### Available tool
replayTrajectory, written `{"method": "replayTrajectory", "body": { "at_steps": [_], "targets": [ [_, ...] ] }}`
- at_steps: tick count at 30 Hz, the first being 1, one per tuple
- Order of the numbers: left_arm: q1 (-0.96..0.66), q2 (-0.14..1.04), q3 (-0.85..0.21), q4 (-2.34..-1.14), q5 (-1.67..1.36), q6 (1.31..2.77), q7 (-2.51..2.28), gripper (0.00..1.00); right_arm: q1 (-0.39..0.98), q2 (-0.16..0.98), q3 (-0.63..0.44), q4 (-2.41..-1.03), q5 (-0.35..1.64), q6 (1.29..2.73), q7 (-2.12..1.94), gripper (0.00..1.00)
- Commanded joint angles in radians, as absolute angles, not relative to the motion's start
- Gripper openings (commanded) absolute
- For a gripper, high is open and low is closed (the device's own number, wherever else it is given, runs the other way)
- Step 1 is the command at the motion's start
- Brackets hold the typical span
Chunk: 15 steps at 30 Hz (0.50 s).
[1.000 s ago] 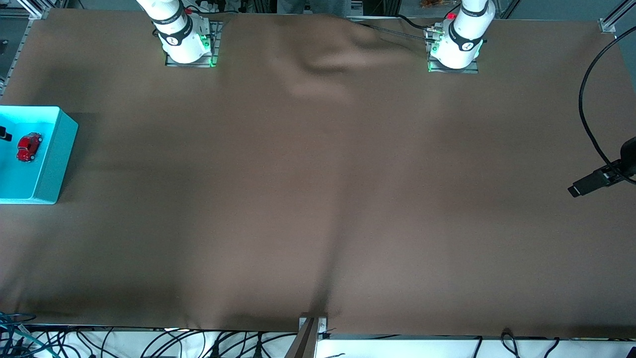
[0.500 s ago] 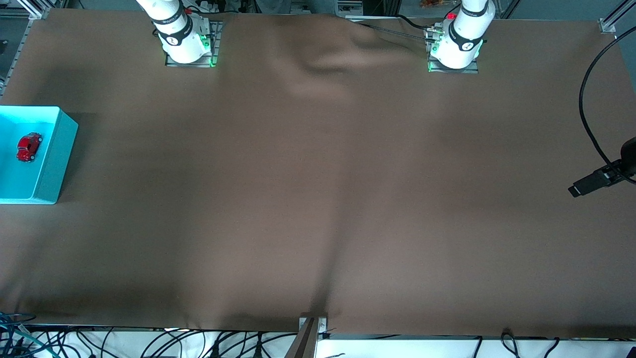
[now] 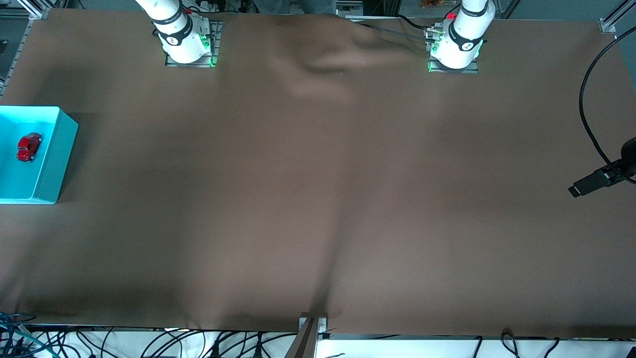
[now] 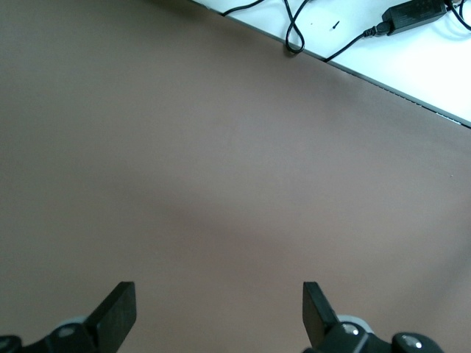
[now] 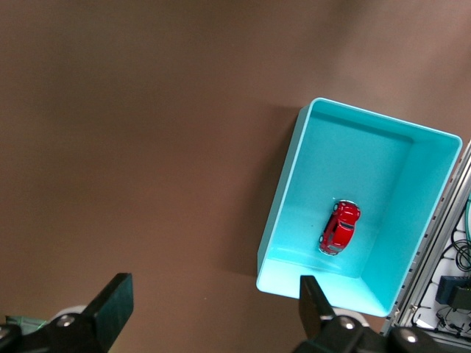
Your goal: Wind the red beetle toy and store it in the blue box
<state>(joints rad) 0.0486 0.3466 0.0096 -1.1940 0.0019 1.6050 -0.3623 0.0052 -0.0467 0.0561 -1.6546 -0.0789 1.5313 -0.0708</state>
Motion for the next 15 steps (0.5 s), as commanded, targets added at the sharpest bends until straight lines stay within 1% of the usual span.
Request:
{"method": "replayTrajectory", "body": {
  "at_steps": [1,15],
  "targets": [
    [0.049,0.350,0.009,-1.180,0.017,1.605,-0.337,1.00,0.002,-0.028,0.061,-1.606,-0.046,1.503,-0.052,1.00],
    [0.051,0.350,0.009,-1.180,0.017,1.605,-0.337,1.00,-0.002,-0.020,0.057,-1.601,-0.038,1.502,-0.055,1.00]
  ]
}}
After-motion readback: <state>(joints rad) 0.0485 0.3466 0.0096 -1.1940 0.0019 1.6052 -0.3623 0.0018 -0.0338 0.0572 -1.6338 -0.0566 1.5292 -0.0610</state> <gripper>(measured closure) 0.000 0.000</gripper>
